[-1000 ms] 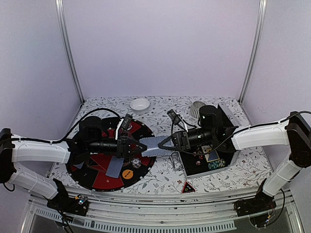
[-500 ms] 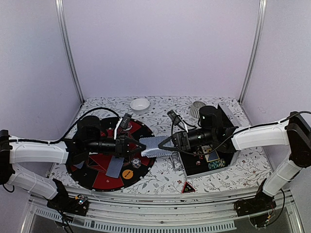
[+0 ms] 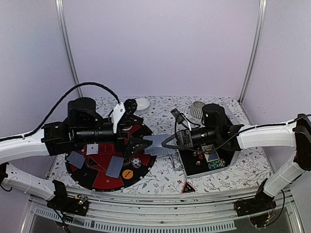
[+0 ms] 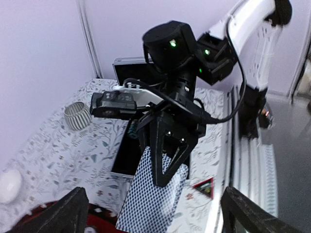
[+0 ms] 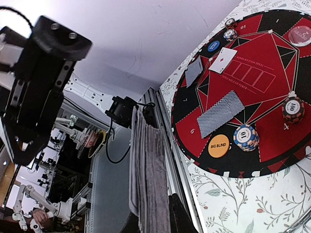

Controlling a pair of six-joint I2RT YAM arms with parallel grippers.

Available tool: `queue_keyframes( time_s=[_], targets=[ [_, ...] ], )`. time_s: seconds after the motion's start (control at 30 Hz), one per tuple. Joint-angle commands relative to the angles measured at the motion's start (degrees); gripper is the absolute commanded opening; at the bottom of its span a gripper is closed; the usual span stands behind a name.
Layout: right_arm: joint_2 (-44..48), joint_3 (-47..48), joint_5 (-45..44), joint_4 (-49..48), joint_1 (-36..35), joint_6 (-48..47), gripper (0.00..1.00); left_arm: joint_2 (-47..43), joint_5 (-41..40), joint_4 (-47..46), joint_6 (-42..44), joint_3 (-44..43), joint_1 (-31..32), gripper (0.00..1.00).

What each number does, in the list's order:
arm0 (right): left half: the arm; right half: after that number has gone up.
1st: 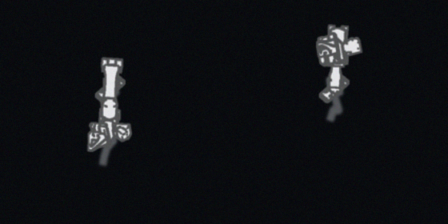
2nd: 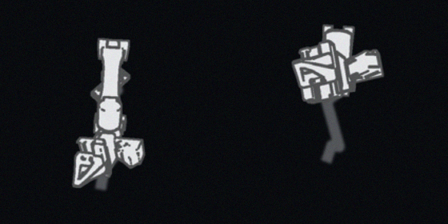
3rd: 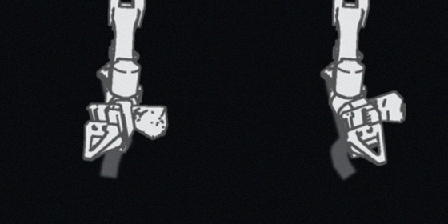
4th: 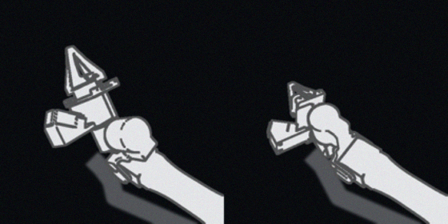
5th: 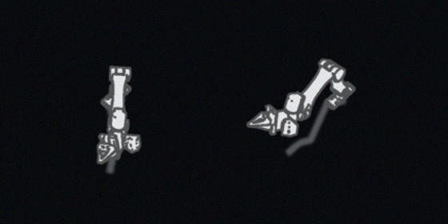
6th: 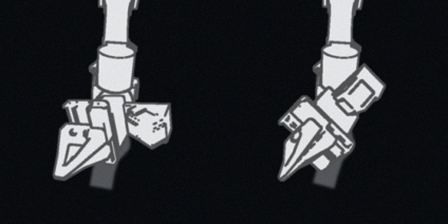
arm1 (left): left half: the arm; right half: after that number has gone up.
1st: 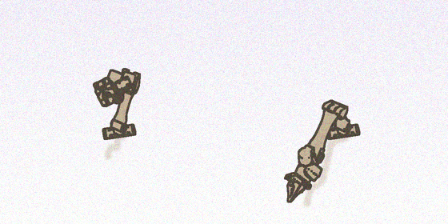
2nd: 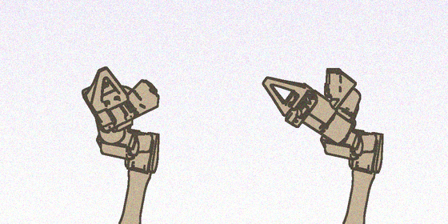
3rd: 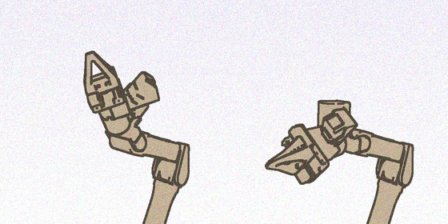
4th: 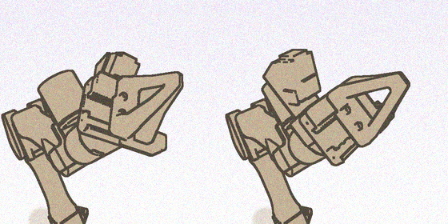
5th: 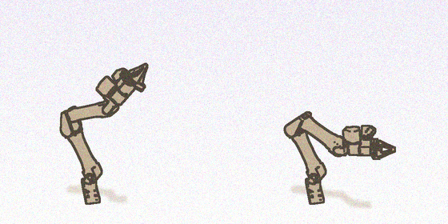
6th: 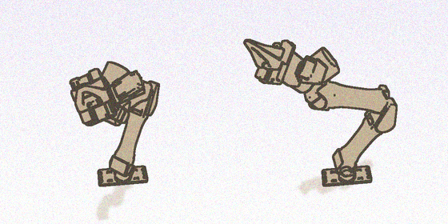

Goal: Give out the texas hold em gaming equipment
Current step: Pass from the right arm to the left

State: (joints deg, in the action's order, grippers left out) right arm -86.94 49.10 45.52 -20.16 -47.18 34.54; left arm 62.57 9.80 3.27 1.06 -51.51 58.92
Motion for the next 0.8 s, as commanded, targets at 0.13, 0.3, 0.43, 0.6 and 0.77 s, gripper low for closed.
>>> queue_keyframes(
  time_s=[0.13, 0.3, 0.43, 0.6, 0.77],
  targets=[
    [2.57, 2.05, -1.69, 4.15, 0.11, -0.44, 0.07, 10.28, -16.55, 10.39, 27.63, -7.81, 6.67, 0.98],
    [2.60, 2.49, -1.20, 4.08, -0.36, -0.33, 0.07, 15.12, -13.67, 11.52, 30.34, -9.32, 6.71, 0.98],
    [1.75, 3.53, 0.60, 4.04, -1.09, -0.79, 0.08, 18.02, -13.98, 10.68, 31.58, -10.01, 6.56, 0.98],
    [1.12, 4.33, 1.42, 3.24, -1.33, -0.56, 0.08, 20.21, -13.89, 8.78, 31.31, -10.19, 6.48, 0.98],
    [0.50, 4.52, 1.87, 2.39, -1.42, 0.08, 0.08, 21.54, -18.80, 8.53, 30.23, -11.16, 6.56, 0.93]
  ],
)
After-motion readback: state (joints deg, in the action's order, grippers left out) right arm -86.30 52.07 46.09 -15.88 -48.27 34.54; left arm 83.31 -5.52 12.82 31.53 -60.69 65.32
